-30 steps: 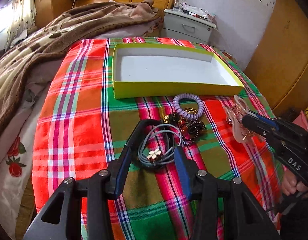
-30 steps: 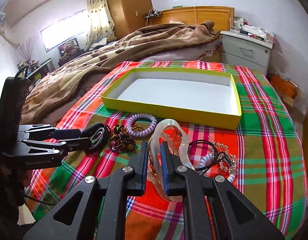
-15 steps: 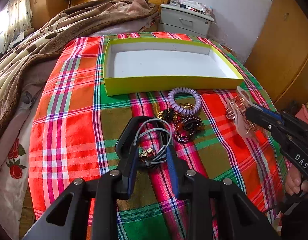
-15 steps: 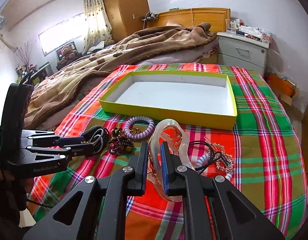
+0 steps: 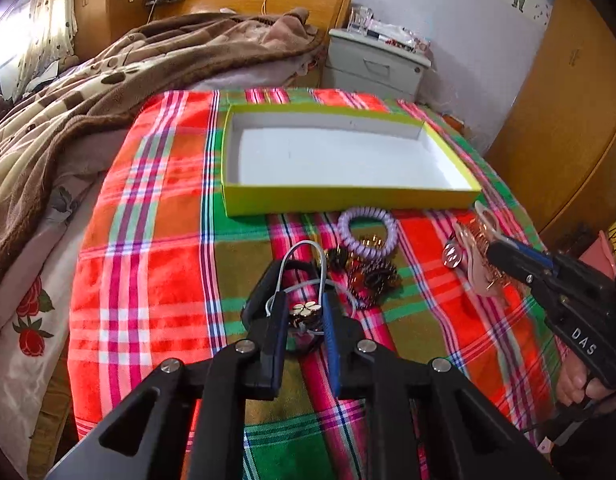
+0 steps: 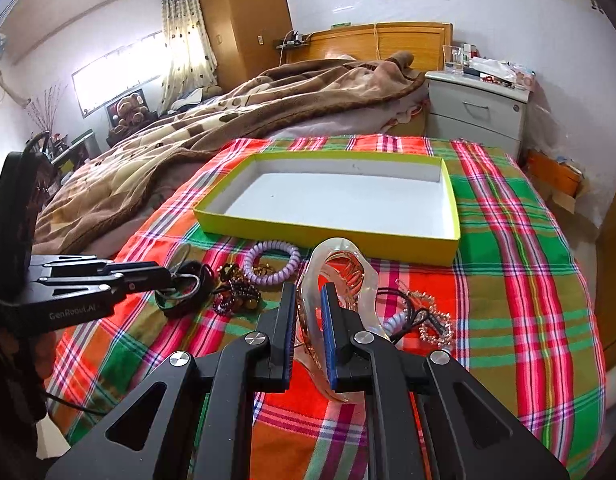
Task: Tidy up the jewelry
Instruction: 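Carry both items into the box and open both tools to release them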
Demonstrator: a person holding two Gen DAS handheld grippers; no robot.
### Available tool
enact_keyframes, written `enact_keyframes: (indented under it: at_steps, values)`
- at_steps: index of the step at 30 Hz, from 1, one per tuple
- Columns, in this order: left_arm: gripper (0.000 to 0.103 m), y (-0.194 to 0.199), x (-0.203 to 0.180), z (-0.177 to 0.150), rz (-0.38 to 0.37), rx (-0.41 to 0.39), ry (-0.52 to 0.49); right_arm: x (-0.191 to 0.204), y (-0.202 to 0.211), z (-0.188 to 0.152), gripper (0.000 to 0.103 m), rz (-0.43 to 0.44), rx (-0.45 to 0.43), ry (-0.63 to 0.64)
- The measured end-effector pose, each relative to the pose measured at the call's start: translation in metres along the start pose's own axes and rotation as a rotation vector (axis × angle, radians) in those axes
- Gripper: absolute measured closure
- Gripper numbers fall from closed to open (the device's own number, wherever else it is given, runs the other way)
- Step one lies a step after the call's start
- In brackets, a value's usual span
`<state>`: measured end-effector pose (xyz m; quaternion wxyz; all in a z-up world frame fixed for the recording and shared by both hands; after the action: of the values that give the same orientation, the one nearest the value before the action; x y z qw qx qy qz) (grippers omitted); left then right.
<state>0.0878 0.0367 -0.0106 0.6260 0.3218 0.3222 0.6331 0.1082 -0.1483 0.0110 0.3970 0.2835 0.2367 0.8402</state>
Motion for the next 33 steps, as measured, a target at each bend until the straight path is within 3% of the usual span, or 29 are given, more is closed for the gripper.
enact_keyframes:
  at_steps: [16,33]
  values:
    - [0.085,0.014,0.013,0.05,-0.006,-0.08,0.034,-0.018,0.01,0.045,0.09,-0.057,-0.054,0.009]
    - [0.085,-0.049,0.015,0.122,-0.019,-0.055,0.036,-0.076,-0.053,0.097,0.09,-0.125,0.045,0.002]
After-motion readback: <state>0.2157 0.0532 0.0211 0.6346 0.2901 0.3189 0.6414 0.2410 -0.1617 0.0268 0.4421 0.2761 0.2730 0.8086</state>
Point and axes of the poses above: each gripper's, at about its wrist camera, not at the fingertips, and y roughly against the way its jaws point, x to its left, z to its top, the point moved 4 cm from there along -y, roughly the way its jaws point, and after that the axes turned 12 degrees about z, right-handed, at the moved point
